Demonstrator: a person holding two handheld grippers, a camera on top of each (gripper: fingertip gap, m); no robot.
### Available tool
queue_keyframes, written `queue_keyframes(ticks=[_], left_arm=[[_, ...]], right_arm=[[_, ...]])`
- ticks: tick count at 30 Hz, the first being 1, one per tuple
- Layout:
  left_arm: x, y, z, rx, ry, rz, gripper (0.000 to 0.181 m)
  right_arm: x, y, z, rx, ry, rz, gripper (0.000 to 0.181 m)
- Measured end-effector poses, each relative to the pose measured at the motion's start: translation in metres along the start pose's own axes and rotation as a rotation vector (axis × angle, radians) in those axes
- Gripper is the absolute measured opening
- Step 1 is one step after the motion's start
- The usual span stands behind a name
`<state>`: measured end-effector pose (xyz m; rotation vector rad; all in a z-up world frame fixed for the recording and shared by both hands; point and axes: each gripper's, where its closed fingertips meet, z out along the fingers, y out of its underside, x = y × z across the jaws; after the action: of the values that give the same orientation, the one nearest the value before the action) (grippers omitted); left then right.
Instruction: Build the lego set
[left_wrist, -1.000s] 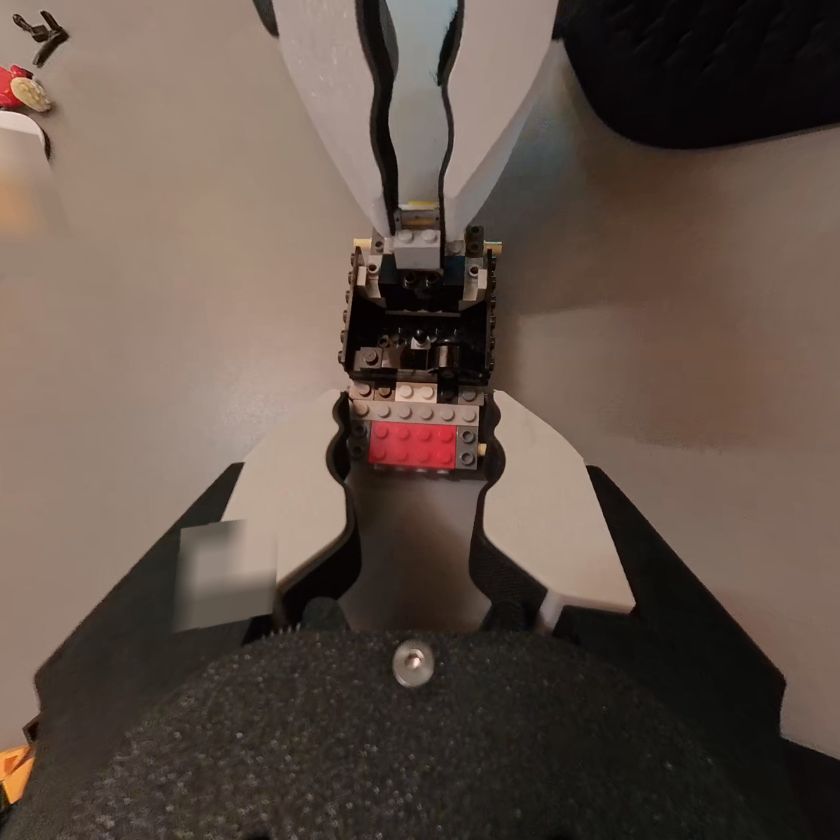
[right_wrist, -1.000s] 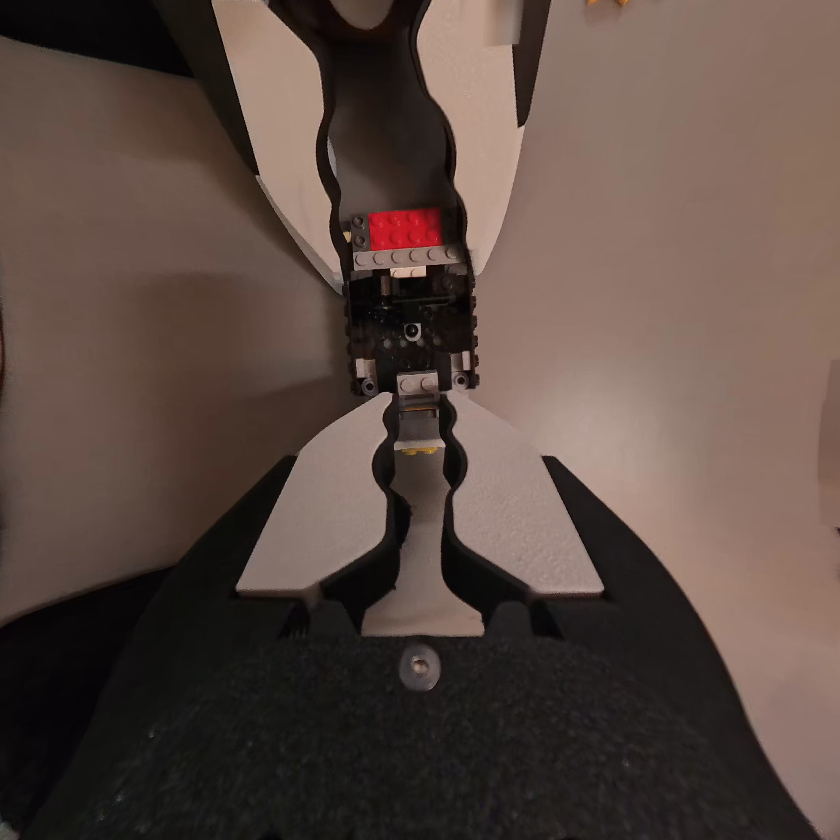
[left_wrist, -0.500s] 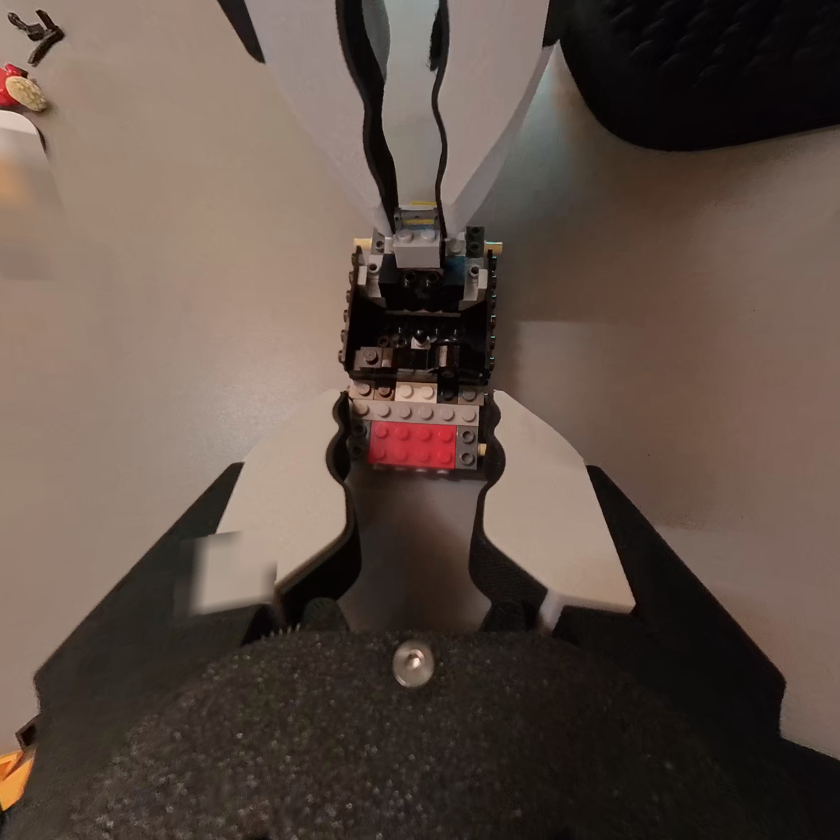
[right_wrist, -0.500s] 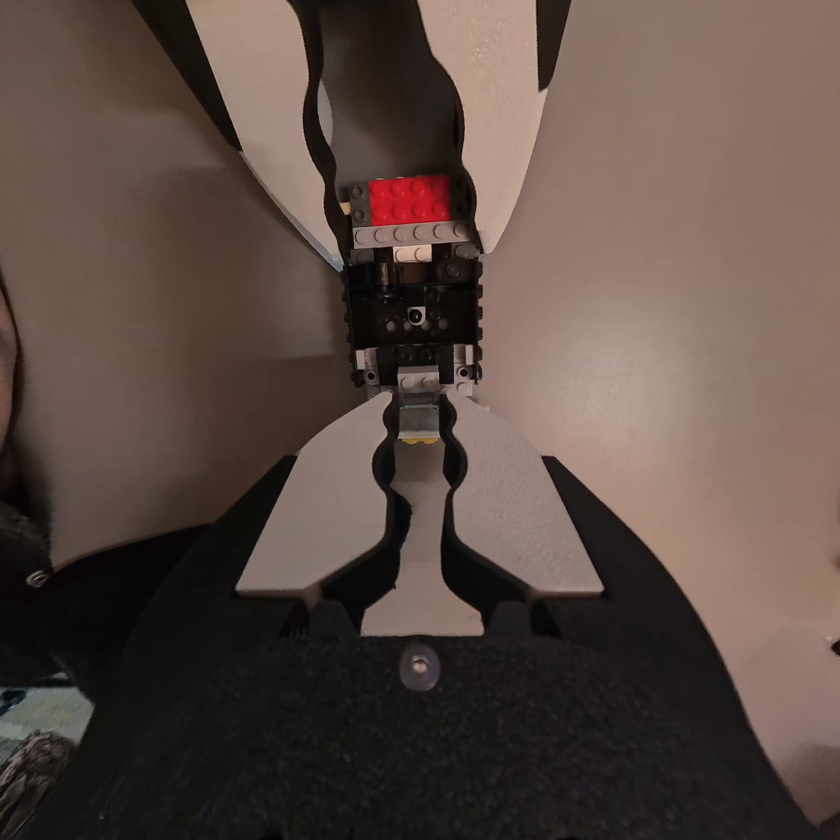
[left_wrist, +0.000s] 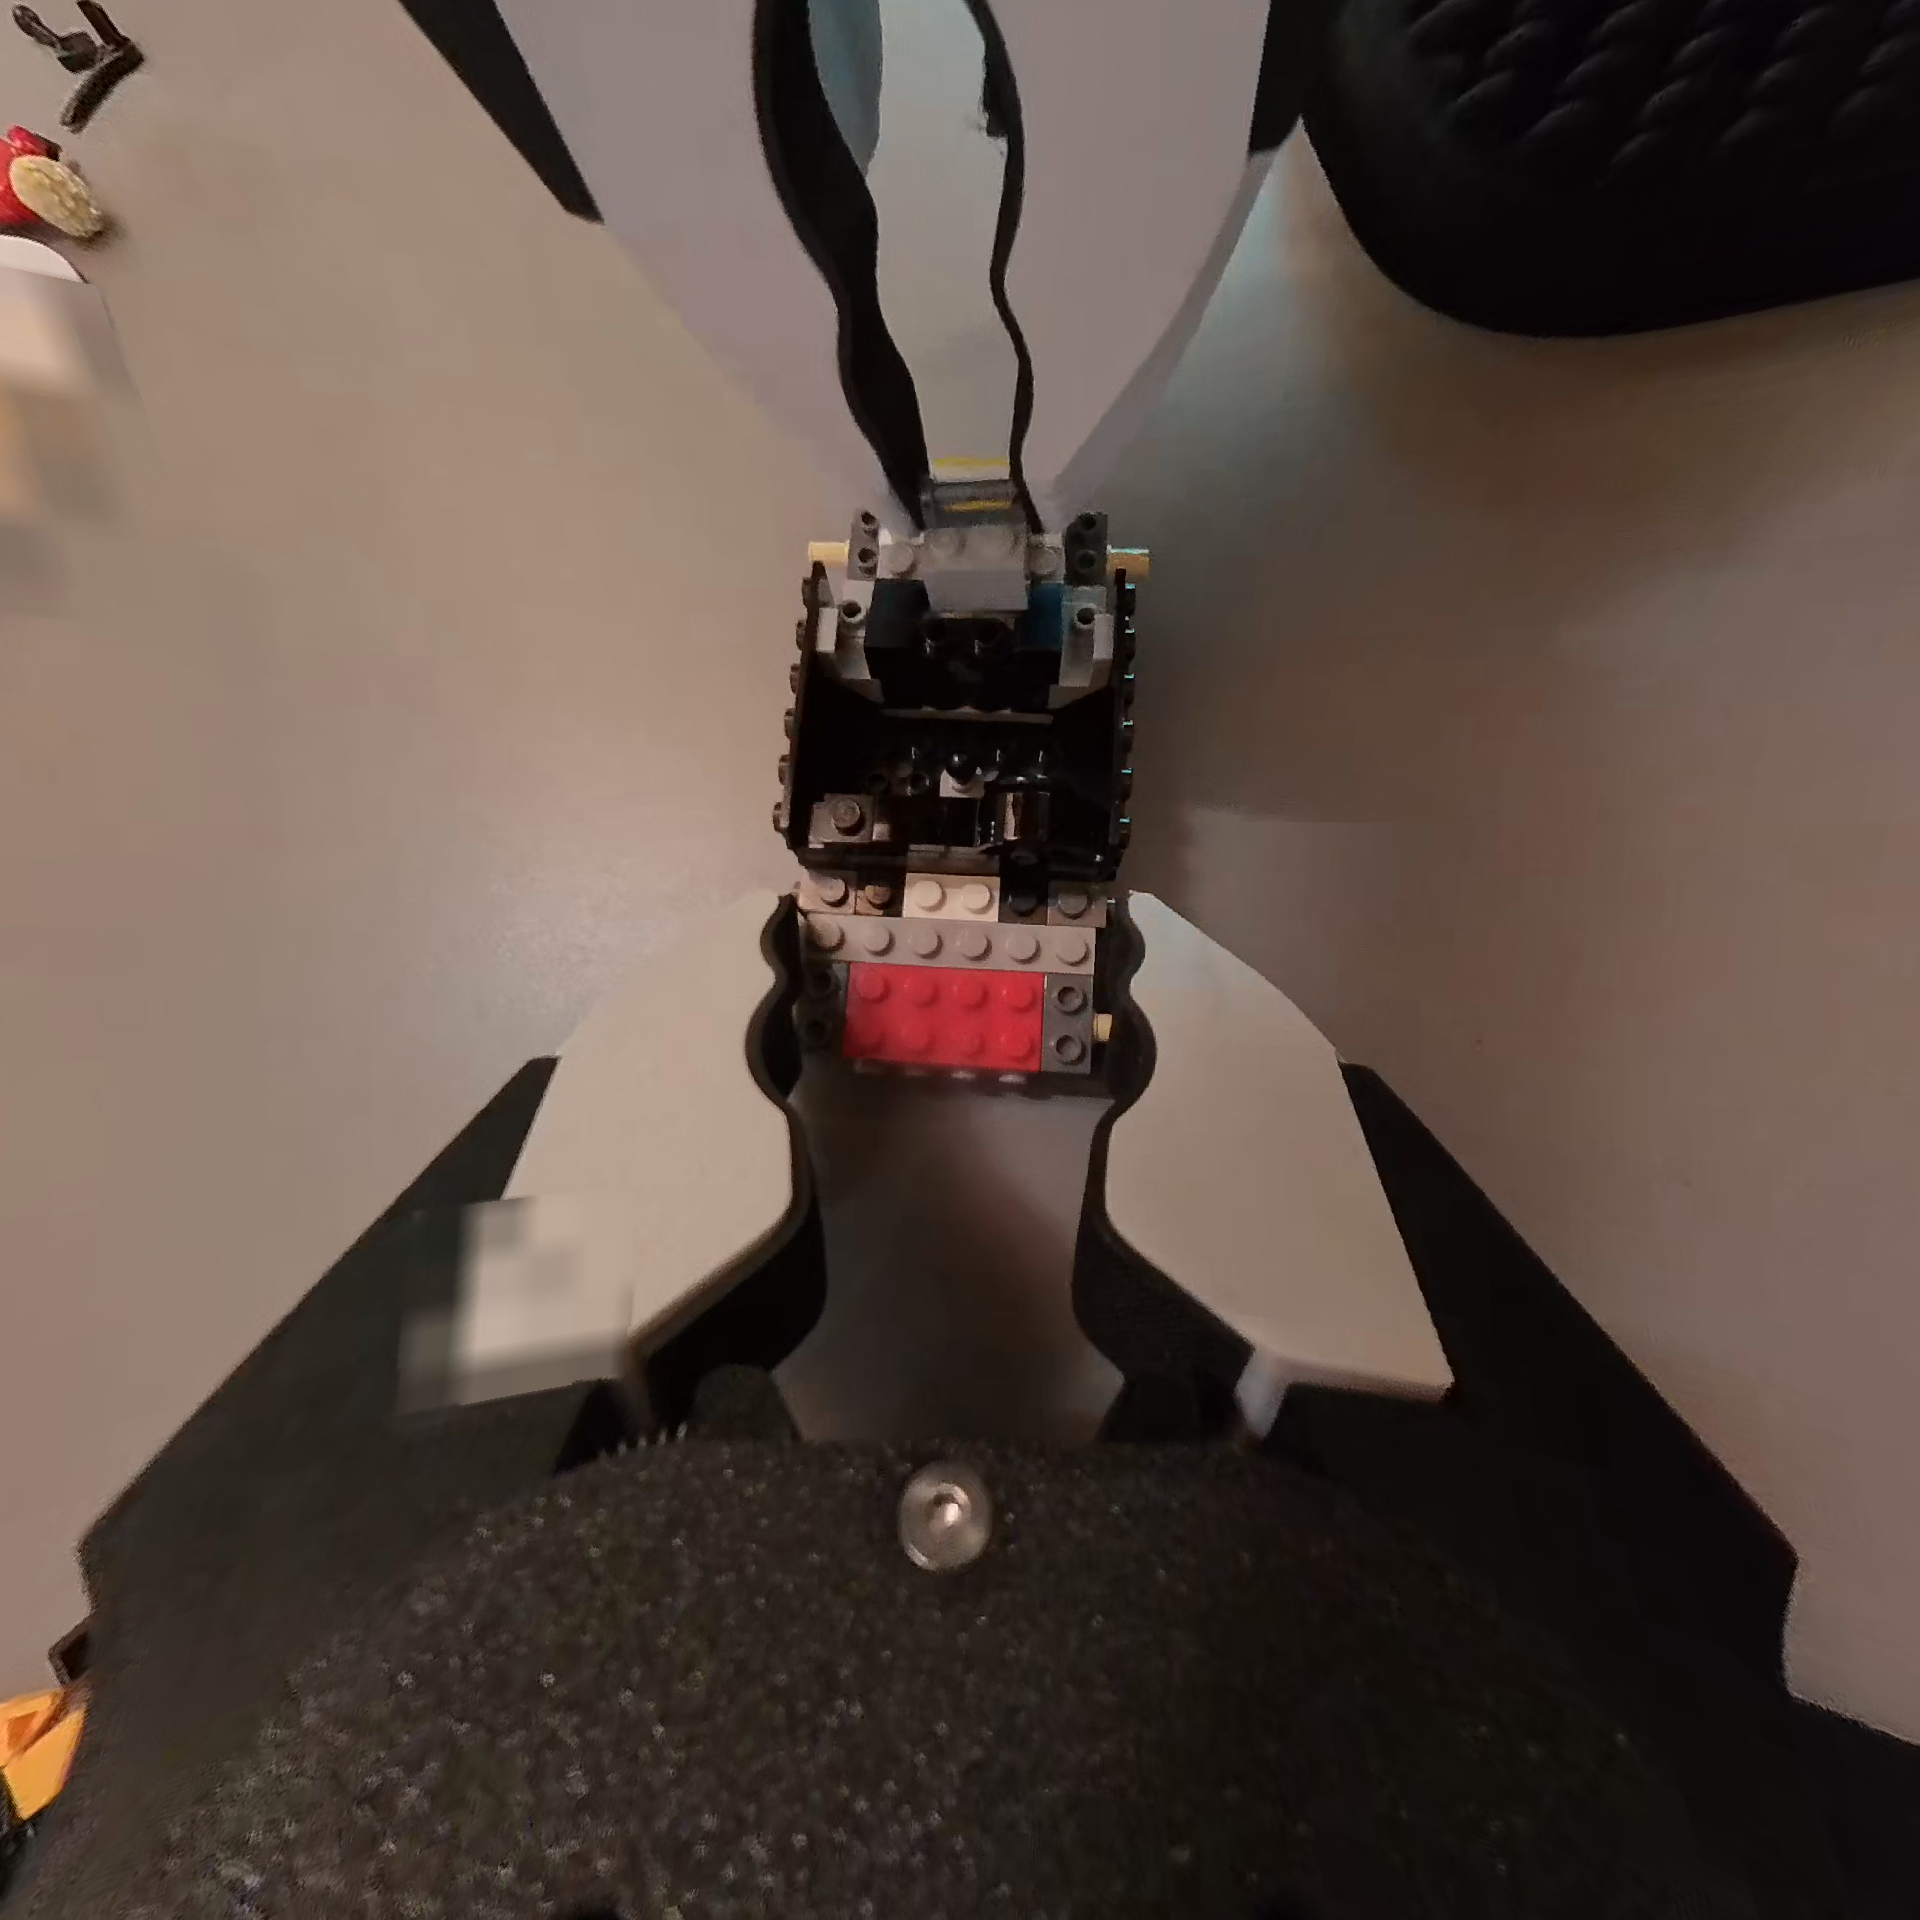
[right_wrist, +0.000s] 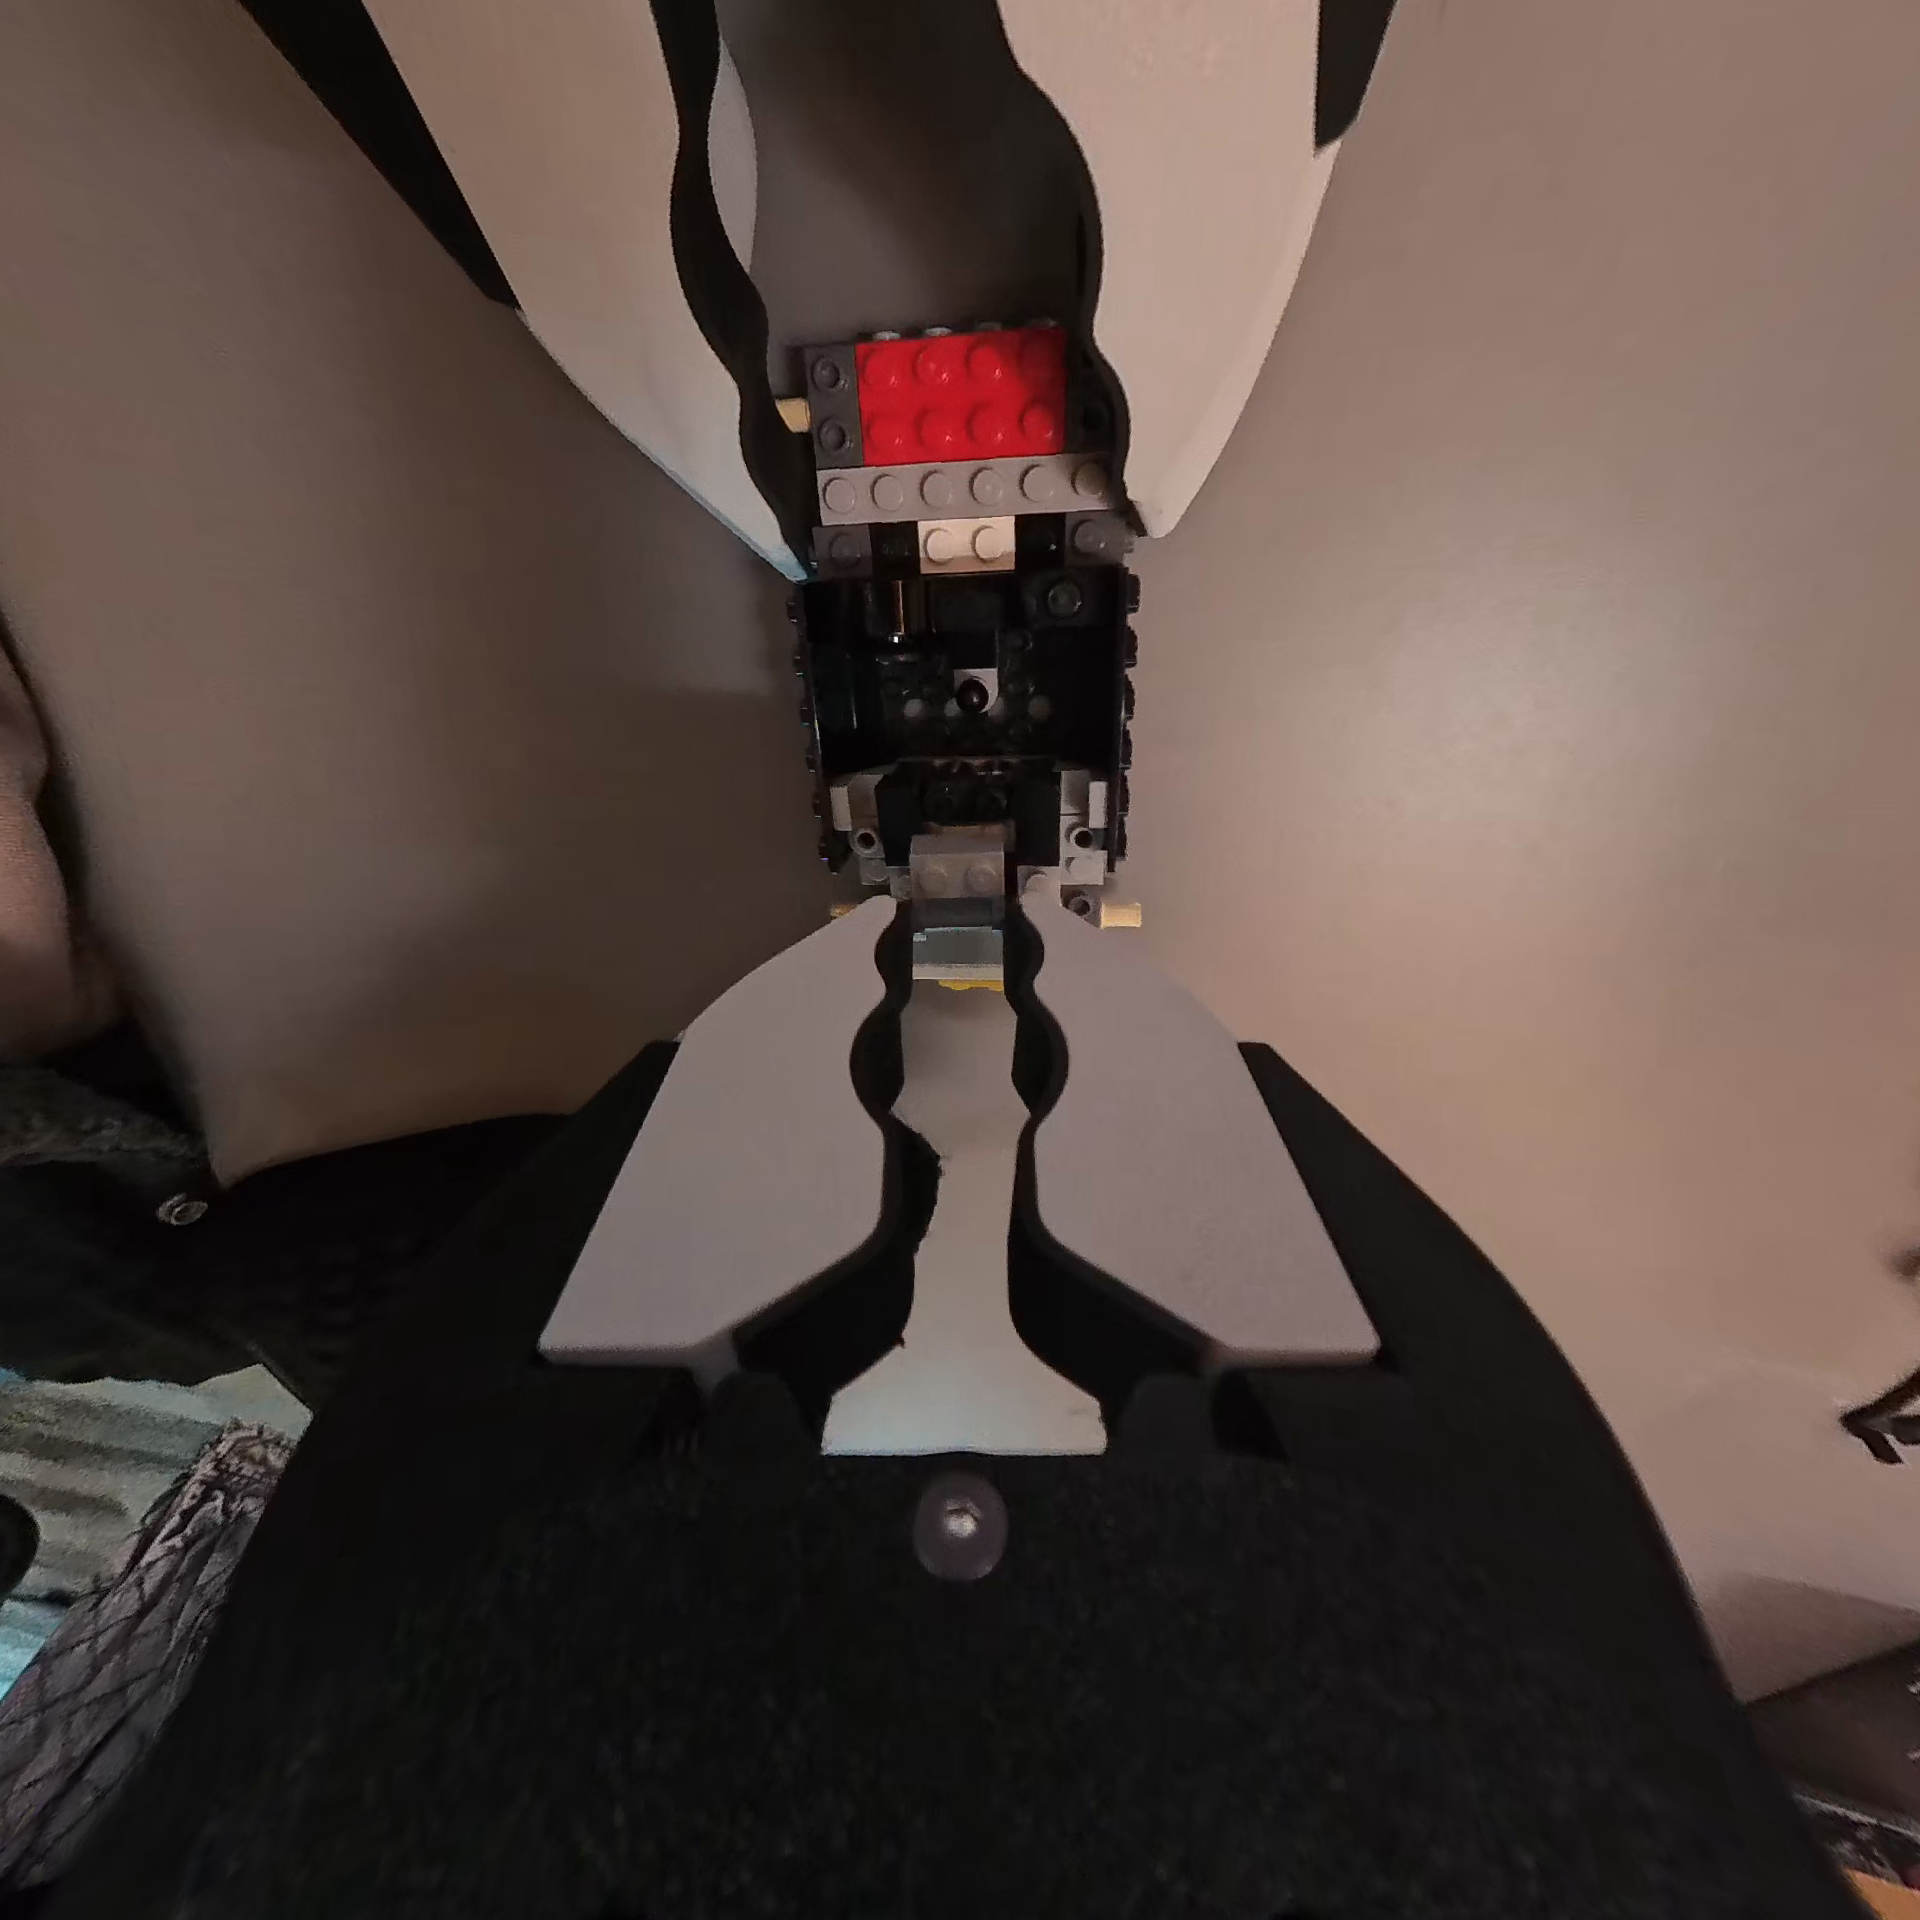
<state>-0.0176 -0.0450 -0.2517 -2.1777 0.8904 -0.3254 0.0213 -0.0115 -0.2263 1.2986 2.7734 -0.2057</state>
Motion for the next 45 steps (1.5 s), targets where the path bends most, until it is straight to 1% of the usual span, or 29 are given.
queue_keyframes(ticks=[9, 17, 22, 25, 29, 32, 35, 37, 41, 45], left_arm=[[-0.001, 0.0, 0.0, -0.004, -0.006, -0.008, 0.056], [-0.001, 0.001, 0.0, -0.003, -0.002, -0.009, 0.056], [-0.001, 0.001, -0.001, -0.002, 0.0, -0.015, 0.056], [-0.001, 0.001, -0.001, 0.0, 0.002, -0.016, 0.056], [0.0, 0.001, 0.0, 0.0, 0.002, -0.013, 0.056], [0.0, 0.001, -0.001, 0.0, 0.003, -0.013, 0.056], [0.0, 0.001, -0.001, 0.0, 0.003, -0.013, 0.056], [0.0, 0.001, 0.0, 0.0, 0.003, -0.013, 0.056], [0.0, 0.001, 0.0, -0.001, 0.002, -0.012, 0.056], [0.0, 0.001, -0.001, -0.002, 0.001, -0.011, 0.056]], right_arm=[[0.002, 0.0, 0.0, -0.009, 0.003, 0.033, 0.016], [0.004, -0.001, -0.001, -0.021, 0.039, 0.039, 0.016], [0.004, -0.002, 0.0, -0.002, 0.07, 0.041, 0.017], [0.005, -0.005, 0.0, 0.041, 0.091, 0.041, 0.019], [0.004, -0.005, 0.002, 0.069, 0.071, 0.055, 0.022], [0.004, -0.005, -0.004, 0.103, 0.07, 0.058, 0.024], [0.004, -0.009, -0.011, 0.162, 0.055, 0.066, 0.021], [0.002, -0.012, -0.011, 0.186, 0.037, 0.067, 0.019], [0.003, -0.01, -0.002, 0.153, 0.034, 0.07, 0.015], [0.003, -0.011, -0.001, 0.138, 0.021, 0.072, 0.014]])
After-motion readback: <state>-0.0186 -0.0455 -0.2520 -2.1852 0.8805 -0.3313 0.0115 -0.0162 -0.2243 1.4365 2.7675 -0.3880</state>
